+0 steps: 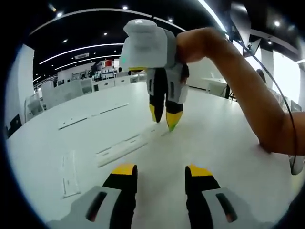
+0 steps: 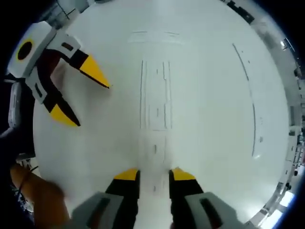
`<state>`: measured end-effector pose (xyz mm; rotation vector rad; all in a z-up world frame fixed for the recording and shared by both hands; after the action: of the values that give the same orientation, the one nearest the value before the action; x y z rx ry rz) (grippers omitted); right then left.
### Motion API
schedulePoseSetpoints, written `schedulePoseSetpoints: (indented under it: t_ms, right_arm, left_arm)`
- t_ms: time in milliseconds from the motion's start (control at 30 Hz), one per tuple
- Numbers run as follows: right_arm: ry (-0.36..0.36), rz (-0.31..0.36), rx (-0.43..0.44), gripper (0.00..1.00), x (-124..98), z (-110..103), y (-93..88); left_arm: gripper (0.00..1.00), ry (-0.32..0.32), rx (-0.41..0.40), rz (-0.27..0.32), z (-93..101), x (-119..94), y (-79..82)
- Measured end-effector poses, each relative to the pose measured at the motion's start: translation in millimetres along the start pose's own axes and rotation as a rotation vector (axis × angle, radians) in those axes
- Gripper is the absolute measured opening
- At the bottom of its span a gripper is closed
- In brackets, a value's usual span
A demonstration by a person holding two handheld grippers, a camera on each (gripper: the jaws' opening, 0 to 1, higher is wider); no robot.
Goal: Locate the socket holder cover, grip the socket holder cover, clip it into the socket holder slot.
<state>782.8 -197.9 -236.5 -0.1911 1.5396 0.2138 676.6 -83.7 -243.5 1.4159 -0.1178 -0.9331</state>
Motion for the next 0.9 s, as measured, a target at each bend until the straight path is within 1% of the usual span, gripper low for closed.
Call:
schedulePoseSetpoints:
  t_ms: [133,267,367,500,667,767,900]
  right_arm:
    - [-0.002,-0.011,-0.018,0.26,-0.9,0.1,2.6]
    - [0.002,-0.011,-0.004,0.26,-0.8,1.6,2.0]
    - [-0.003,-0.004,0.001,0.25,-3.5,2.5,0.7]
    - [-0.009,0.009,-0.018,0.26,-6.5,2.6,-0.1]
    - [-0.005,0.009,-0.004,0.26,-5.8,5.4,-1.9]
    - [-0.007,0.016,-0.013,0.26,-8.5,6.1,-2.5]
    - [-0.022,0.028,-0.016,0.26,-11.1,11.4,-2.4]
  left_arm:
    - [0.4,0.004,0.0,-0.001,-1.0,0.2,0.1]
    - [0.4,0.012,0.004,-0.001,-2.5,-0.1,0.6]
    - [0.4,0.014,0.005,-0.002,-3.3,0.3,0.6]
    - [0.41,0.017,0.005,-0.003,-4.3,1.0,0.6]
    - [0.41,0.019,0.007,-0.001,-5.1,0.9,1.1]
    - [0.41,0.02,0.008,-0.001,-5.3,0.9,1.3]
    - [0.41,0.021,0.009,-0.004,-4.5,1.1,0.5]
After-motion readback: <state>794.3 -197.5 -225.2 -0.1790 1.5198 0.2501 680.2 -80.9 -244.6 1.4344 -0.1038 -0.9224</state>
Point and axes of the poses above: the point that each gripper's makers call its tool centre point, and the gripper's own axes: x roughly forward along the fingers, z roughly to its right, y roughly out of its top, the point moved 6 cm from there along -x, roughly backward along the fingers, and after that the axes turned 14 degrees about -x, right-handed, at the moved point
